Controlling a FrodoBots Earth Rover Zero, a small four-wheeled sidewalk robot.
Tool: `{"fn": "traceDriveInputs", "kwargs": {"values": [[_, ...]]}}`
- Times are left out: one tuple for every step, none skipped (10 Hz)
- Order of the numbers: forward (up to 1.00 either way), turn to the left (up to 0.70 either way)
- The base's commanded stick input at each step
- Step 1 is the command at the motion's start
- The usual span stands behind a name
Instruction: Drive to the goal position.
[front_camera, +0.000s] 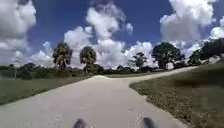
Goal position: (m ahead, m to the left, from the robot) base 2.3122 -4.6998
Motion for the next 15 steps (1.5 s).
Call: {"fn": "traceDriveInputs", "kwargs": {"values": [[0.7, 0.35], [0.7, 0.35], [0.7, 0.35], [0.7, 0.11], [0.7, 0.0], [0.7, 0.0], [0.7, 0.0], [0.7, 0.0], [0.7, 0.0], [0.7, 0.0], [0.7, 0.0], [0.7, 0.35], [0.7, 0.35], [0.7, 0.35], [0.7, 0.0]]}}
